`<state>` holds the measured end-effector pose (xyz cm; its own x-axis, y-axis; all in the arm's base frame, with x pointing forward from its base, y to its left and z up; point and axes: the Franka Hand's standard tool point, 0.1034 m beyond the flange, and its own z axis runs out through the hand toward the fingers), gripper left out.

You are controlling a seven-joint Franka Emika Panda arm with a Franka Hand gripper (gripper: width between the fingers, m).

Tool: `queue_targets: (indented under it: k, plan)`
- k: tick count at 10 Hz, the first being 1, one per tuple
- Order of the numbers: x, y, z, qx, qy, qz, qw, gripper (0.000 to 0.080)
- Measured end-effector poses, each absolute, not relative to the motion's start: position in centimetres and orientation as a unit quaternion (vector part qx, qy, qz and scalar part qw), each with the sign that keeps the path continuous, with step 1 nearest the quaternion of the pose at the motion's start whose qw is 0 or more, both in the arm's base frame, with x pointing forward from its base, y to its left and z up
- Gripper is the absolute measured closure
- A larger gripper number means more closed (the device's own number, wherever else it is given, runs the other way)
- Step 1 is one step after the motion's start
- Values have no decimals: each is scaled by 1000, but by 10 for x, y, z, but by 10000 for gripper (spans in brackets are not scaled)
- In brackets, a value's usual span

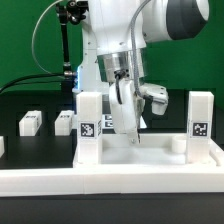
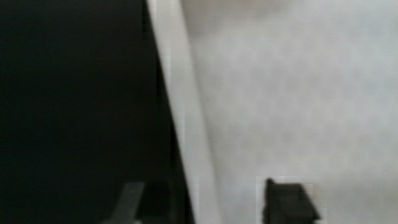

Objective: Assemble desk

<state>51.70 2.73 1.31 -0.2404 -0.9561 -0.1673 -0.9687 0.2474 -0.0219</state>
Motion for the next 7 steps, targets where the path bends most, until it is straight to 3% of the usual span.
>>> queue_targets:
  k: [7]
  plan:
    - [516, 29, 13, -622, 779, 43, 72, 724]
